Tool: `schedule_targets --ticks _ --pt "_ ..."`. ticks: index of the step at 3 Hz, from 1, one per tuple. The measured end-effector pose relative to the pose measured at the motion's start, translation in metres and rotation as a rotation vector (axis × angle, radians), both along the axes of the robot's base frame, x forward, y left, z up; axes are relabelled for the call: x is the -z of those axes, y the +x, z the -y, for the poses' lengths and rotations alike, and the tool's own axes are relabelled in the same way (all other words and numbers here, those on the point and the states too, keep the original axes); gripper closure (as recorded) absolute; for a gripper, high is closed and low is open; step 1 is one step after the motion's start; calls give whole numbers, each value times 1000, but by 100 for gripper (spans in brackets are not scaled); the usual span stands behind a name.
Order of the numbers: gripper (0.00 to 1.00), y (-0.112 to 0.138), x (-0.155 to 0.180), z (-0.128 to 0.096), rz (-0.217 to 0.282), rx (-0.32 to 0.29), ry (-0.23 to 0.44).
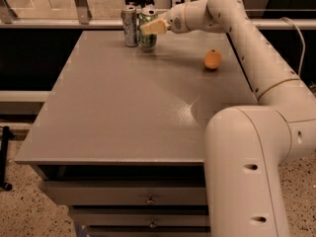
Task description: Move green can near redbull can
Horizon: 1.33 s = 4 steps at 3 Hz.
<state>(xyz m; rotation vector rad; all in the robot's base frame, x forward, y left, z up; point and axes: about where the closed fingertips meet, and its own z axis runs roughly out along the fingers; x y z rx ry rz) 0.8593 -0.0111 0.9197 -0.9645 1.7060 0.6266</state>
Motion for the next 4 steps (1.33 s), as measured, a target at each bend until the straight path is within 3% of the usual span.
schedule_targets --ticks 1,2,3,4 --pt "51 3 5 -6 -14 -10 0" --pt "20 4 10 -11 -27 -21 -1" --pt "0 5 13 -13 -33 -28 -1" --pt "0 6 14 -15 -35 -32 1"
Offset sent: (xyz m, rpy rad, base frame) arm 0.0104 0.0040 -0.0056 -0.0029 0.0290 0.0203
